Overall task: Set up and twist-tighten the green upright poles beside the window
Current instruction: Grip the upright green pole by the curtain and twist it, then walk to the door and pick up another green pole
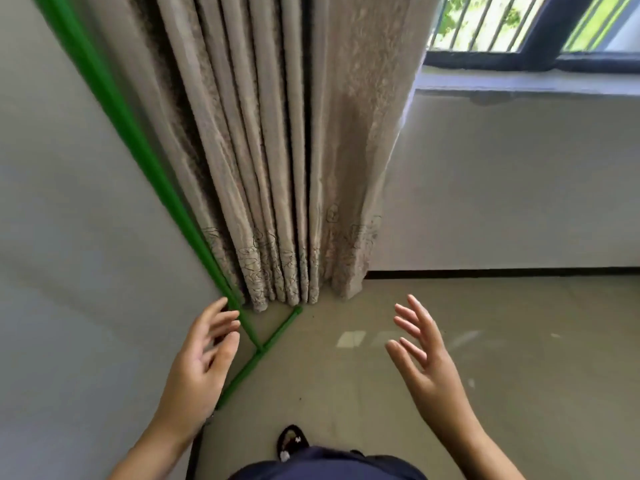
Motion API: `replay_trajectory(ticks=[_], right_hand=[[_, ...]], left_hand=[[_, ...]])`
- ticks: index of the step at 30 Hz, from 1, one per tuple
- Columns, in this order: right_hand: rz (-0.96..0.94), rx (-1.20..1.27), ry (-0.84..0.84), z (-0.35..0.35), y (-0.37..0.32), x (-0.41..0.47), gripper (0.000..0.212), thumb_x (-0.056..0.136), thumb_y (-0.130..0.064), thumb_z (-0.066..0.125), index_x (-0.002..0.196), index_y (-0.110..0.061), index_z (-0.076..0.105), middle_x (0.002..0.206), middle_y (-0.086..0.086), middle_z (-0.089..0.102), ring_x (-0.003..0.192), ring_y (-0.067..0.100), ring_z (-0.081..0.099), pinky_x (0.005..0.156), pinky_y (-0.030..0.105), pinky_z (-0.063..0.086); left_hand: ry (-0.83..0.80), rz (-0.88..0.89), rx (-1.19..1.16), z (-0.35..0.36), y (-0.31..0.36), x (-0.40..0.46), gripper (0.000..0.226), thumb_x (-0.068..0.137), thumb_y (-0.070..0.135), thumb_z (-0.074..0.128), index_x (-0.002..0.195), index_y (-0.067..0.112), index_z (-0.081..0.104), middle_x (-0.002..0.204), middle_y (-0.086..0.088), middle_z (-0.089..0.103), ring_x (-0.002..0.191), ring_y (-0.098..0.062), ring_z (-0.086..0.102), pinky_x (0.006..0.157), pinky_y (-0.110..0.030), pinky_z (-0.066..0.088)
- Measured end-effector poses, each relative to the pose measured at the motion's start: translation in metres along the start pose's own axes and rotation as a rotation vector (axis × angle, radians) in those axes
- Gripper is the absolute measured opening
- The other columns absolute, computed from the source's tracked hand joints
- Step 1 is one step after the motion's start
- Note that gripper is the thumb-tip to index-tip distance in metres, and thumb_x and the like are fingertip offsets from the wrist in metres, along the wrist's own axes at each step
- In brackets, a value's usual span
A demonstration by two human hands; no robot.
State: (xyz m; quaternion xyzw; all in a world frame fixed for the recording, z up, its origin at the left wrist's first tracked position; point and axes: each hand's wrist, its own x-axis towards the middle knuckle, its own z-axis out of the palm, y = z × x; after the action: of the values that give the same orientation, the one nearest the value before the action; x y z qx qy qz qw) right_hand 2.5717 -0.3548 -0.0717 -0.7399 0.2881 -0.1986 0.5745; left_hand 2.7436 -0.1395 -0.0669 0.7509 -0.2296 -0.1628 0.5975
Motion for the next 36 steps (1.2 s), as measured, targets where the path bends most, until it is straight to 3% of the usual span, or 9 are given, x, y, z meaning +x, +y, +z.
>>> replay_trajectory(ticks=[3, 7, 10, 12, 17, 23, 27, 30, 36], right_hand=[[0.119, 0.015, 0.19, -0.028, 0.02, -0.05, 0.06, 0.074, -0.041, 0.056, 0.127, -0.053, 0.031, 0.131, -0.022, 0.047, 0.12, -0.008, 0.046, 0.097, 0.023, 0.04], [0.233, 0.069, 0.457, -0.043, 0.037, -0.109, 0.05, 0.08, -0.042, 0.059, 0.121, -0.058, 0.034, 0.128, -0.022, 0.051, 0.117, -0.01, 0.046, 0.097, 0.025, 0.041], [0.303, 0.132, 0.658, -0.037, 0.042, -0.144, 0.054, 0.071, -0.052, 0.06, 0.118, -0.062, 0.038, 0.125, -0.026, 0.054, 0.117, -0.01, 0.047, 0.098, 0.024, 0.042], [0.347, 0.173, 0.79, -0.027, 0.043, -0.164, 0.067, 0.059, -0.072, 0.06, 0.12, -0.057, 0.036, 0.128, -0.024, 0.05, 0.117, -0.012, 0.046, 0.099, 0.026, 0.04], [0.423, 0.204, 1.087, 0.001, 0.046, -0.204, 0.083, 0.047, -0.086, 0.054, 0.121, -0.053, 0.034, 0.13, -0.02, 0.048, 0.113, -0.016, 0.047, 0.094, 0.027, 0.038], [0.486, 0.205, 1.282, 0.005, 0.055, -0.232, 0.066, 0.047, -0.086, 0.055, 0.109, -0.072, 0.037, 0.127, -0.024, 0.05, 0.111, -0.015, 0.049, 0.085, 0.019, 0.04], [0.474, 0.198, 1.376, -0.023, 0.063, -0.246, 0.066, 0.047, -0.085, 0.056, 0.109, -0.072, 0.037, 0.125, -0.036, 0.05, 0.112, -0.013, 0.05, 0.083, 0.018, 0.041], [0.445, 0.201, 1.461, -0.061, 0.072, -0.256, 0.065, 0.048, -0.083, 0.058, 0.11, -0.07, 0.041, 0.123, -0.035, 0.053, 0.111, -0.01, 0.053, 0.085, 0.021, 0.05], [0.401, 0.164, 1.528, -0.15, 0.089, -0.274, 0.065, 0.048, -0.082, 0.059, 0.109, -0.068, 0.043, 0.115, -0.042, 0.054, 0.107, -0.011, 0.054, 0.088, 0.028, 0.042]], left_hand=[[-0.107, -0.038, -0.006, 0.03, -0.016, -0.017, 0.032, 0.079, 0.048, 0.057, 0.108, 0.057, 0.047, 0.109, 0.012, 0.064, 0.106, -0.001, 0.057, 0.084, -0.006, 0.045], [-0.294, -0.034, -0.025, 0.066, -0.021, -0.022, 0.047, 0.063, 0.065, 0.058, 0.109, 0.059, 0.048, 0.109, 0.019, 0.064, 0.104, -0.005, 0.06, 0.09, -0.019, 0.046], [-0.454, 0.01, -0.028, 0.087, -0.018, -0.018, 0.045, 0.067, 0.055, 0.053, 0.111, 0.058, 0.047, 0.11, 0.017, 0.064, 0.103, -0.004, 0.061, 0.091, -0.025, 0.046], [-0.56, 0.041, -0.01, 0.096, -0.02, -0.01, 0.045, 0.067, 0.05, 0.051, 0.112, 0.059, 0.046, 0.111, 0.016, 0.064, 0.103, -0.005, 0.062, 0.091, -0.027, 0.047], [-0.81, 0.128, 0.048, 0.118, -0.025, -0.004, 0.047, 0.067, 0.048, 0.052, 0.112, 0.059, 0.046, 0.11, 0.017, 0.064, 0.1, -0.006, 0.063, 0.083, -0.015, 0.05], [-0.98, 0.198, 0.073, 0.159, -0.022, -0.008, 0.048, 0.068, 0.047, 0.051, 0.113, 0.06, 0.044, 0.109, 0.02, 0.064, 0.098, -0.002, 0.063, 0.079, -0.013, 0.05], [-1.053, 0.216, 0.064, 0.205, -0.014, -0.019, 0.048, 0.067, 0.048, 0.051, 0.112, 0.061, 0.044, 0.107, 0.021, 0.064, 0.098, -0.001, 0.063, 0.078, -0.011, 0.049], [-1.077, 0.239, 0.034, 0.253, -0.003, -0.033, 0.047, 0.066, 0.047, 0.051, 0.111, 0.061, 0.045, 0.107, 0.019, 0.064, 0.097, -0.002, 0.063, 0.078, -0.01, 0.049], [-1.133, 0.29, -0.014, 0.349, 0.029, -0.063, 0.048, 0.065, 0.046, 0.05, 0.111, 0.061, 0.046, 0.107, 0.018, 0.064, 0.097, -0.001, 0.063, 0.076, -0.01, 0.05]])
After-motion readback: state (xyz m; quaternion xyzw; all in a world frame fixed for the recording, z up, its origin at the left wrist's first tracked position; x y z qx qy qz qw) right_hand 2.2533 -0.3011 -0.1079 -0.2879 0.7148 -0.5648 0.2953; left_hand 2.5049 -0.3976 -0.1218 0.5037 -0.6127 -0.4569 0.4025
